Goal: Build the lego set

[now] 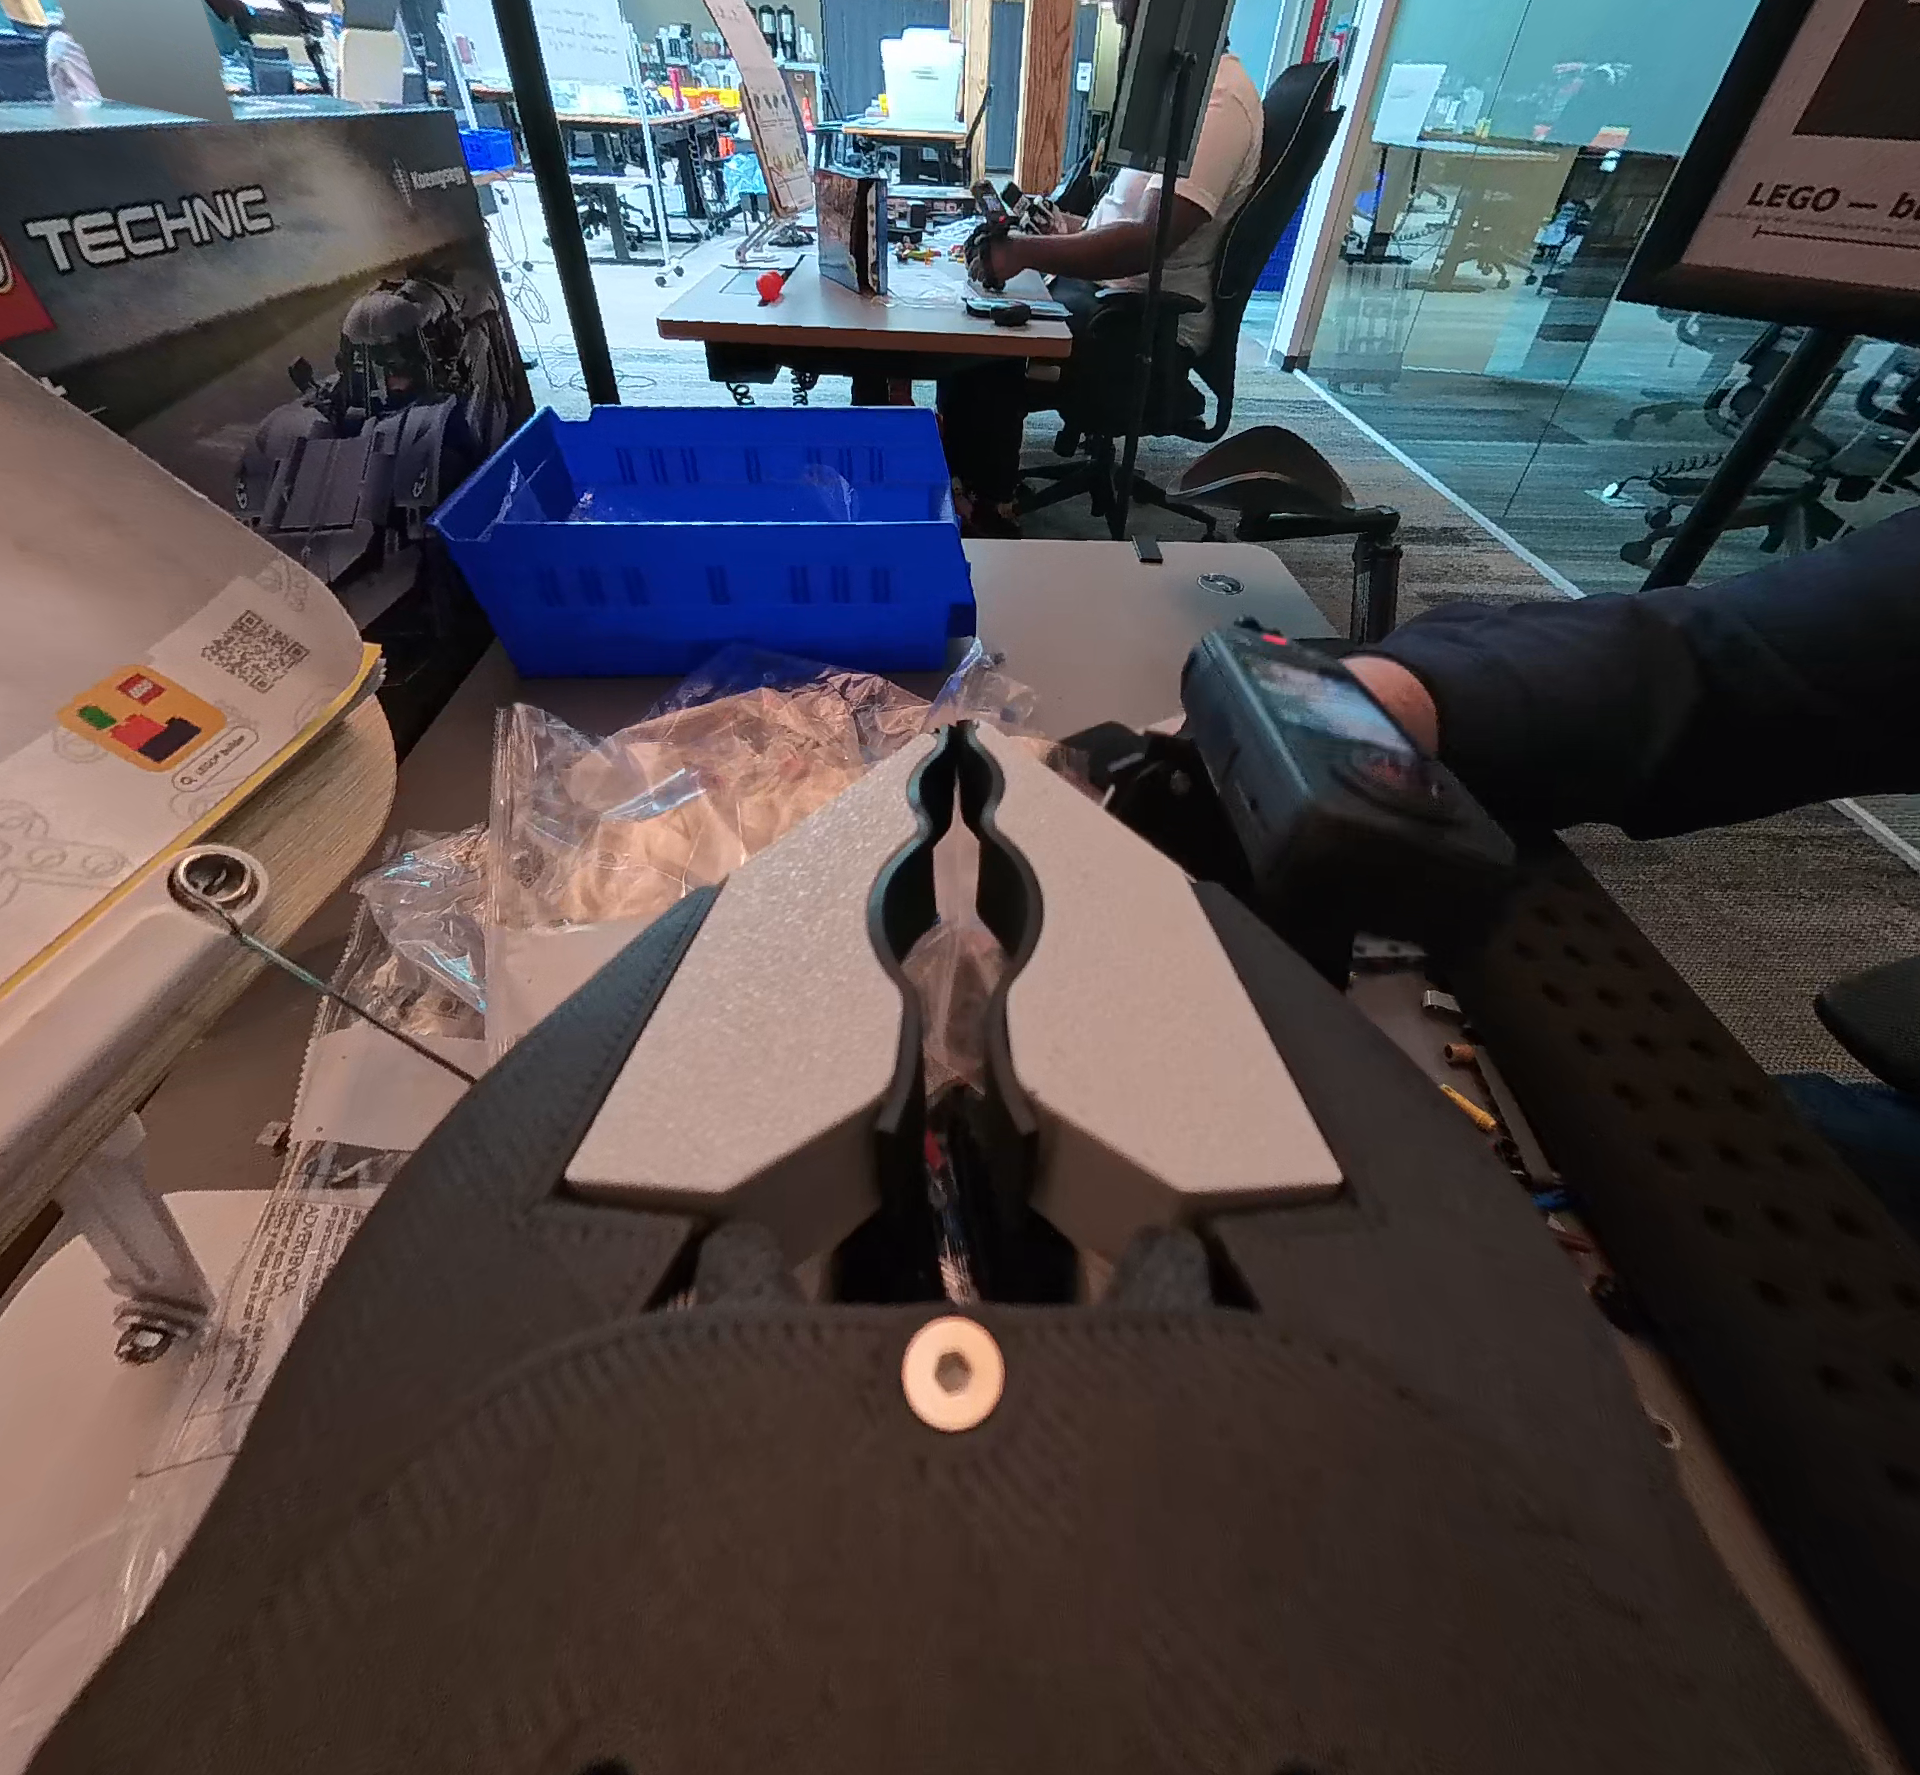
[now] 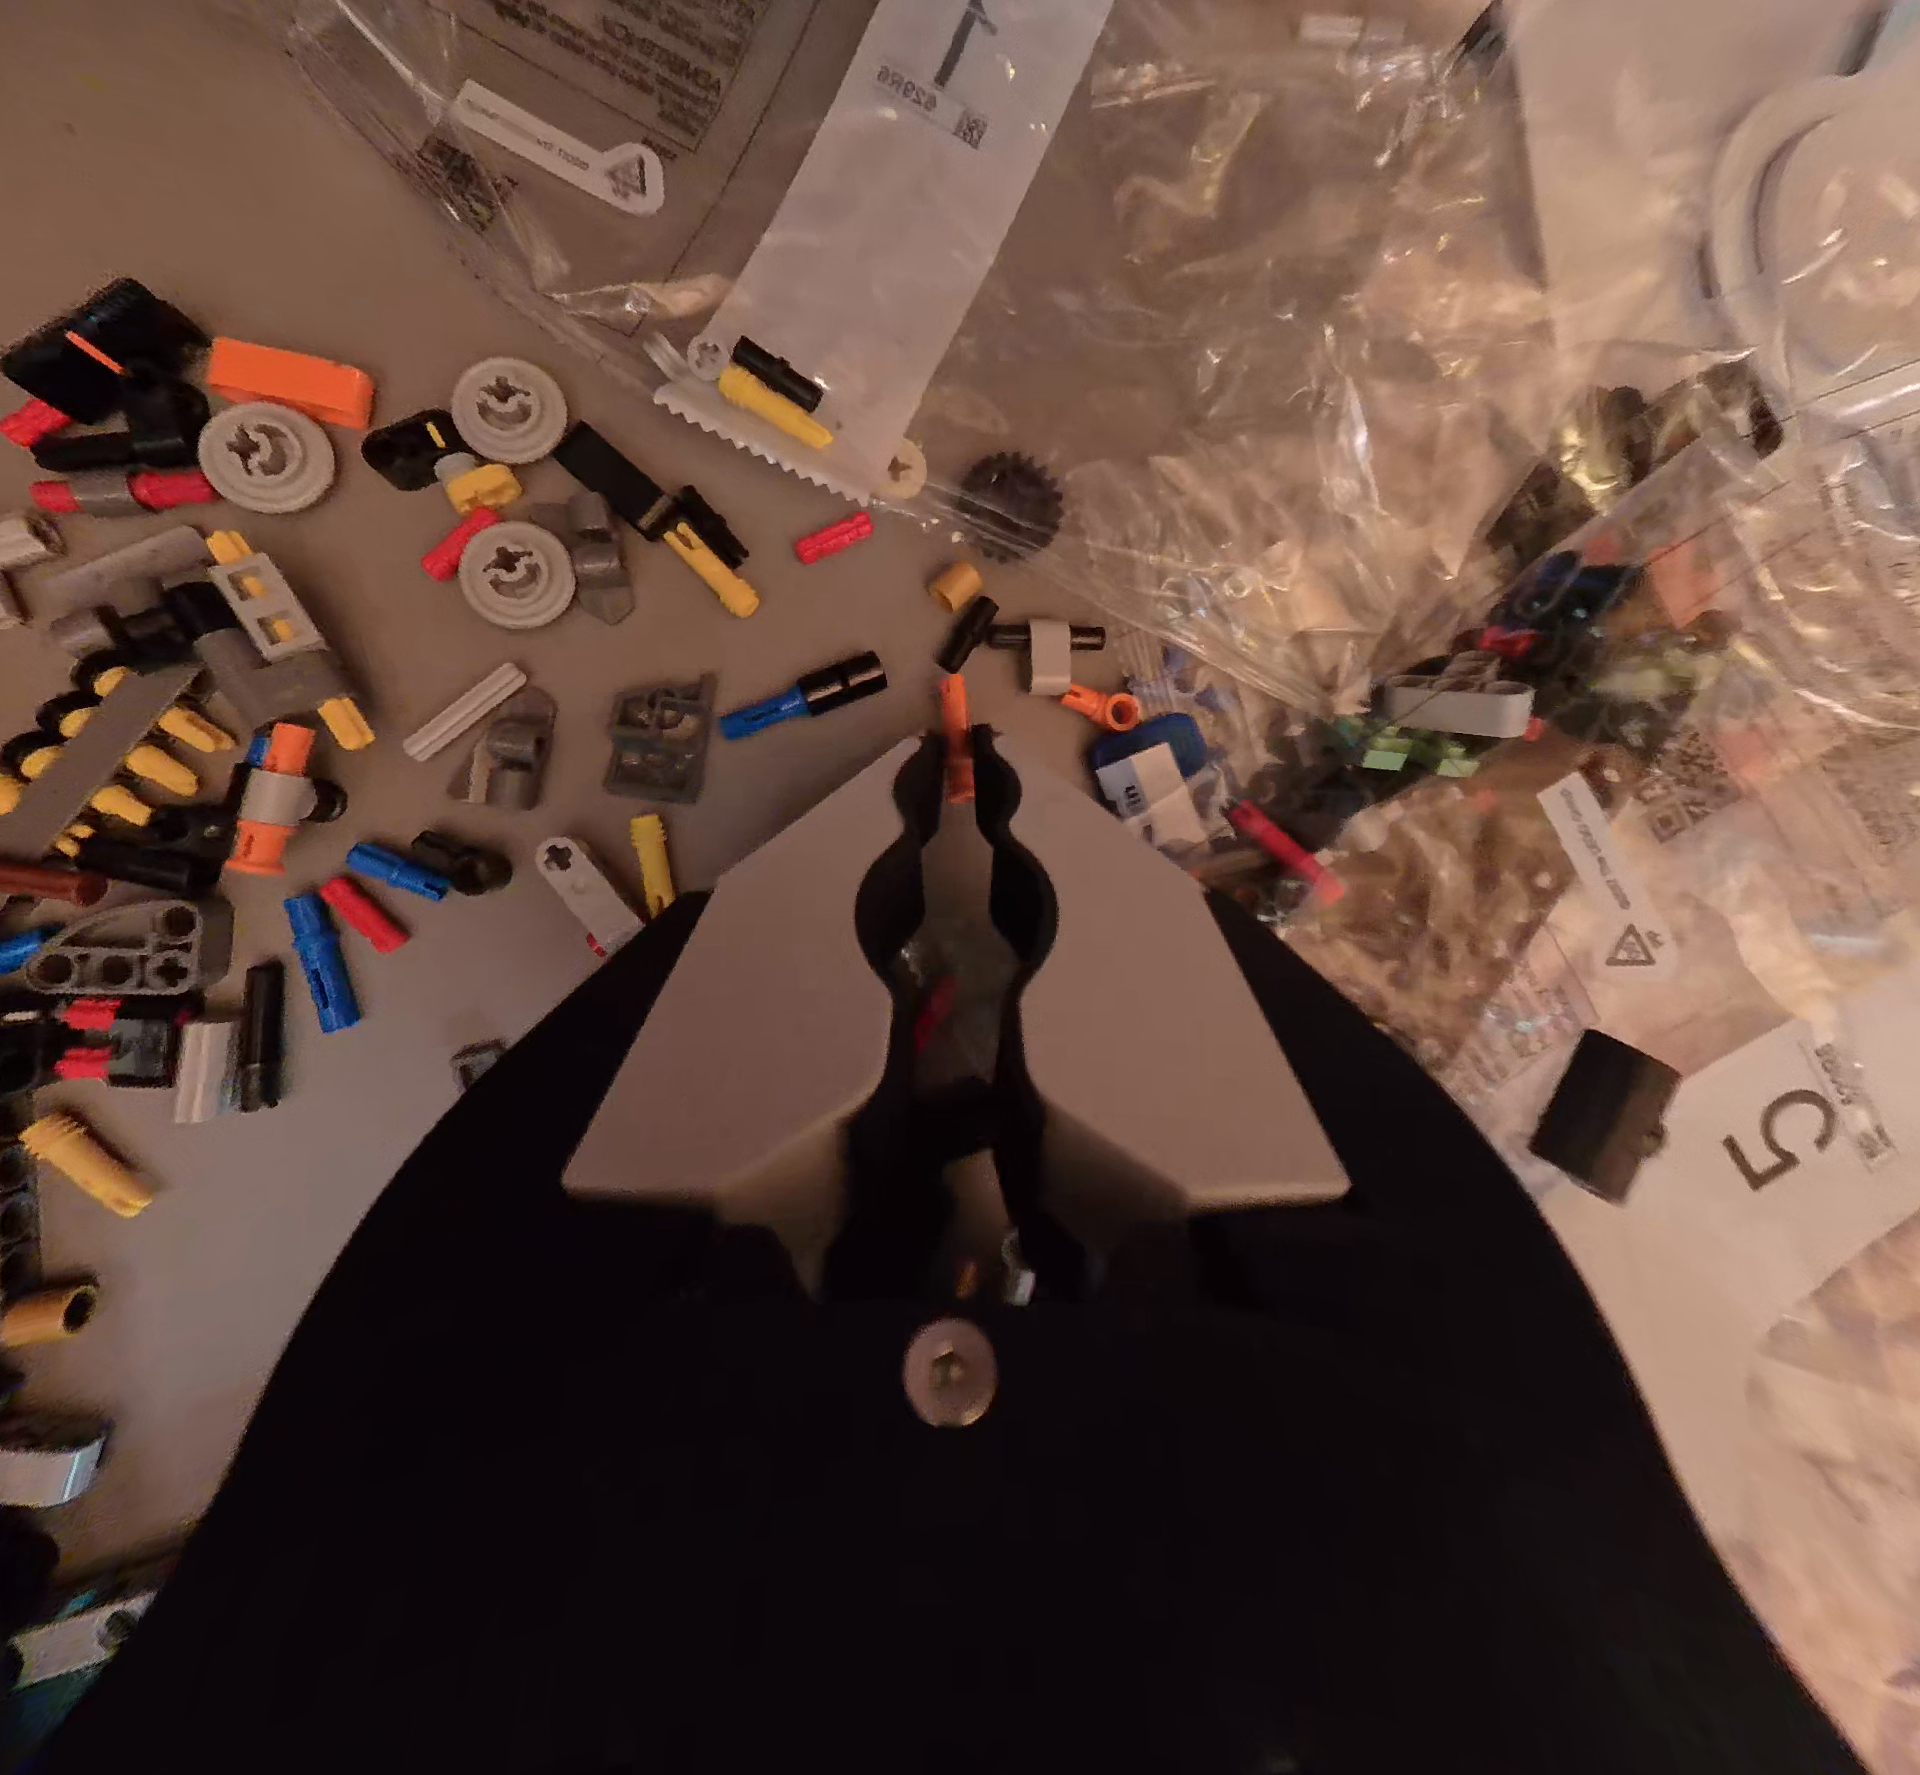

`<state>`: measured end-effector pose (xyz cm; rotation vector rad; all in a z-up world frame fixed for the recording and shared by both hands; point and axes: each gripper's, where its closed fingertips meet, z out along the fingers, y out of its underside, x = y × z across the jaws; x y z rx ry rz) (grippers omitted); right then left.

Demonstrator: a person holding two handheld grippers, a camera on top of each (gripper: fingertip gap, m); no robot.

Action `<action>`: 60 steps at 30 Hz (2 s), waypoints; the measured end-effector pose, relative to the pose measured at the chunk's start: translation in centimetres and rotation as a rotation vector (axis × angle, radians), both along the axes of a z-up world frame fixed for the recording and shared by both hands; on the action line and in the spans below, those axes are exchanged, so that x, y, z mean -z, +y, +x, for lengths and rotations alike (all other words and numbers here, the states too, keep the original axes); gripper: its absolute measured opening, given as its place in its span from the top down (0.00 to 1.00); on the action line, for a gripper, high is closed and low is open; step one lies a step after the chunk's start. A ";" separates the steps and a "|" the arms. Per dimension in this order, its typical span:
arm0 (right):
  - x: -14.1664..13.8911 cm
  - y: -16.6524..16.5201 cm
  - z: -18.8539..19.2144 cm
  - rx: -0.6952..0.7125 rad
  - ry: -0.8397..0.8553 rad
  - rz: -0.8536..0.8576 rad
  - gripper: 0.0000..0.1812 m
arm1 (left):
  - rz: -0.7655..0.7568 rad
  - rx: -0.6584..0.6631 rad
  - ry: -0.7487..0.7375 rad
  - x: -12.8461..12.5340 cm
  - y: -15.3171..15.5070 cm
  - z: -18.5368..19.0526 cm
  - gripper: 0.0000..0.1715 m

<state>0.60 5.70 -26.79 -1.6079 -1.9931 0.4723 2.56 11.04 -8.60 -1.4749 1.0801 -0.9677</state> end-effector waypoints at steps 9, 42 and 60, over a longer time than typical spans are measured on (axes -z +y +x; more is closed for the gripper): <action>-14.4 3.4 2.9 0.124 0.588 0.064 0.99 | -0.007 -0.002 -0.002 0.2 0.0 -0.4 1.00; -15.0 6.2 4.4 0.218 0.579 0.271 0.99 | -0.061 0.063 0.038 1.9 -0.3 2.0 1.00; -14.6 7.6 5.3 0.230 0.271 0.816 0.99 | -0.078 0.071 0.106 3.3 -0.3 3.0 1.00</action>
